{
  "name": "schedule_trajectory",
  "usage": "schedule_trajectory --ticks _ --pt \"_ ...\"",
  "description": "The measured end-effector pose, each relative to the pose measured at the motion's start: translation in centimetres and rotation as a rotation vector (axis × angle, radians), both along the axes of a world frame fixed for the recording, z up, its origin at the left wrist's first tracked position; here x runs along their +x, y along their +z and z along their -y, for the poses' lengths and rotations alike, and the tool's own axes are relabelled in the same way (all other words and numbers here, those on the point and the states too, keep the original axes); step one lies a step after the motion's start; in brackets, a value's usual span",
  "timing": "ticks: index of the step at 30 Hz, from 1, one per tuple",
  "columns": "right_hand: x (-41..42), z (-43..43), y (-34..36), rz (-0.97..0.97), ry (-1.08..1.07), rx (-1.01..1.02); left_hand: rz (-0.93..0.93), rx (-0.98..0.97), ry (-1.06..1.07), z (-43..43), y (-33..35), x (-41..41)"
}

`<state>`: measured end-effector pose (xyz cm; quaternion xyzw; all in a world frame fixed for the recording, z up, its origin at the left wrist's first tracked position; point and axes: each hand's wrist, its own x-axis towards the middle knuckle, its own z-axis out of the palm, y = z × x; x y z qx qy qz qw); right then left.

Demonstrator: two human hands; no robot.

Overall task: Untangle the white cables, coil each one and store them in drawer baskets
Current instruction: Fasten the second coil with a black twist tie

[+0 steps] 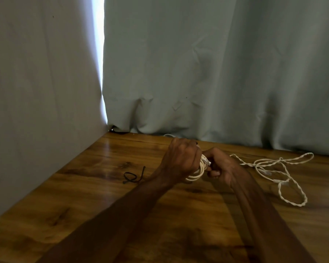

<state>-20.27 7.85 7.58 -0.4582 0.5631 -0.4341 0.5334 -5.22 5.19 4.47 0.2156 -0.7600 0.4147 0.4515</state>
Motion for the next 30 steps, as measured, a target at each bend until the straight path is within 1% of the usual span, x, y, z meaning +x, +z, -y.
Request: schedule_trajectory --ticks 5,10,12,13,15,17,19,21,23,24,25,26,27,28,29,30 --pt "-0.2 -0.3 0.3 0.019 0.044 -0.007 0.01 0.071 0.006 -0.5 0.4 -0.5" --pt "-0.4 -0.2 -0.1 0.016 0.058 0.033 0.02 0.154 -0.111 -0.8 0.5 -0.4" --pt "-0.5 -0.3 -0.2 0.032 0.033 0.065 -0.046 0.221 -0.143 -1.1 0.3 -0.5" --pt "-0.7 -0.3 -0.4 0.037 0.023 0.079 -0.052 0.218 -0.134 -1.1 0.2 -0.4" --pt "-0.9 0.3 -0.8 0.024 0.008 0.09 0.023 0.118 -0.118 -0.7 -0.4 -0.5" --pt "-0.9 0.9 -1.1 -0.019 -0.01 0.055 0.023 0.141 -0.135 0.0 -0.6 -0.5" --pt "-0.9 1.4 -1.1 -0.092 -0.07 -0.01 0.006 0.132 -0.065 0.9 -1.0 -0.1" --pt "-0.8 1.3 -0.9 -0.212 -0.141 -0.127 0.007 0.101 0.117 1.8 -1.8 0.5" --pt "-0.4 0.8 -0.6 -0.409 -0.242 -0.372 -0.044 0.129 0.217 3.2 -2.3 1.3" --pt "0.0 0.4 -0.3 -0.462 -0.293 -0.524 -0.079 0.165 0.23 3.8 -2.3 1.8" --pt "0.5 -0.1 0.1 -0.444 -0.31 -0.647 -0.116 0.192 0.227 4.3 -2.3 2.5" --pt "1.0 -0.7 0.5 -0.37 -0.277 -0.721 -0.177 0.228 0.201 4.7 -2.1 3.4" --pt "1.6 -1.2 0.9 -0.321 -0.213 -0.749 -0.235 0.264 0.16 4.9 -1.7 4.1" --pt "2.2 -1.6 1.1 -0.324 -0.131 -0.754 -0.286 0.303 0.111 4.9 -1.2 4.7" --pt "2.8 -2.0 1.1 -0.396 -0.052 -0.747 -0.298 0.354 0.092 4.7 -0.9 5.0" --pt "3.3 -2.2 0.8 -0.506 0.009 -0.746 -0.308 0.404 0.078 4.7 -0.7 5.2"
